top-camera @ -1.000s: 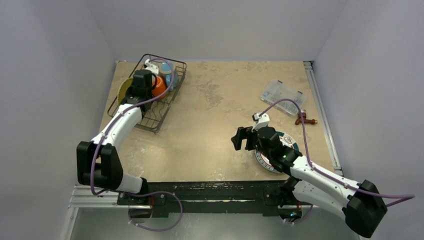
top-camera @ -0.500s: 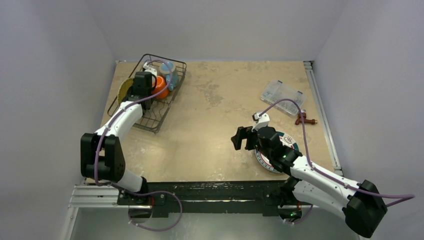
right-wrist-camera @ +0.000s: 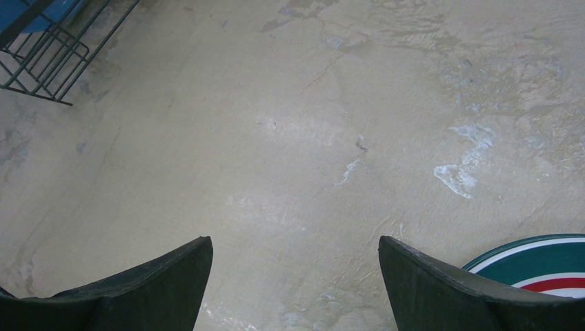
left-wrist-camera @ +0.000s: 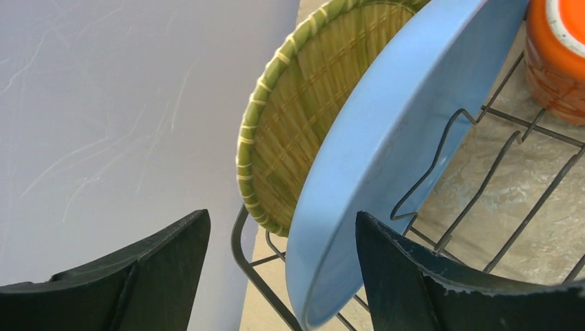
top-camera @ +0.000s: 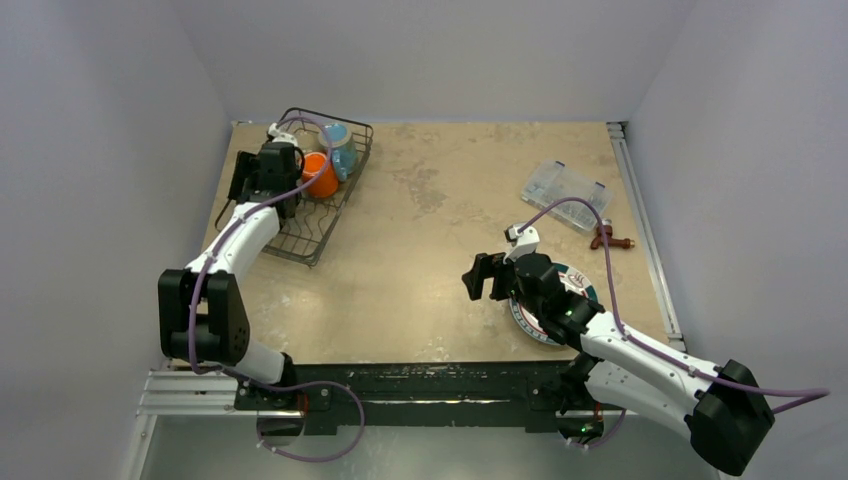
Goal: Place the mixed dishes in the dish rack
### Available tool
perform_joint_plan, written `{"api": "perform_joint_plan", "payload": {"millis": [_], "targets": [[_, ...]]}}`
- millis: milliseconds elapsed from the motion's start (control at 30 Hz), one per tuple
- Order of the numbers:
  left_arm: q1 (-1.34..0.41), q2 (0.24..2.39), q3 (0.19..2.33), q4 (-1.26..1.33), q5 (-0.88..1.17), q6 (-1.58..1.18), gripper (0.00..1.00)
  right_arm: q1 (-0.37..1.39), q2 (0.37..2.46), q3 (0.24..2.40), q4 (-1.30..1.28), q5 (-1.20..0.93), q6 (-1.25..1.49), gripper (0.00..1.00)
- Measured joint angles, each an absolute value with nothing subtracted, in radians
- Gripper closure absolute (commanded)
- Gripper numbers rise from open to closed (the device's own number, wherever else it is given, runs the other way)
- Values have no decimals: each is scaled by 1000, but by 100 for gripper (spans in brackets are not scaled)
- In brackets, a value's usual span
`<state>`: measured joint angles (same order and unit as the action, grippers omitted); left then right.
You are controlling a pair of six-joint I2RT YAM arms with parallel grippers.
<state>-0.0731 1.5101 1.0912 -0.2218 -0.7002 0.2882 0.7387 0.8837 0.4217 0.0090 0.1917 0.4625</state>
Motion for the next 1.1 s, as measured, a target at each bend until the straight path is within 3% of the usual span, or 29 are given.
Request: {"api": "perform_joint_plan", "payload": {"millis": [100, 467, 767, 1100], "targets": [[-65, 1492, 1091, -222, -712, 270, 10, 739, 884, 422, 9, 192, 463, 9], [-19, 1456, 1095, -250, -763, 138, 6, 739, 892, 422, 10, 192, 463, 9], [28, 1431, 1096, -313, -754, 39, 11, 739, 893, 422, 10, 192, 463, 9], [65, 1400, 1096, -366, -711, -37, 1, 739, 897, 422, 12, 192, 462, 8]]}}
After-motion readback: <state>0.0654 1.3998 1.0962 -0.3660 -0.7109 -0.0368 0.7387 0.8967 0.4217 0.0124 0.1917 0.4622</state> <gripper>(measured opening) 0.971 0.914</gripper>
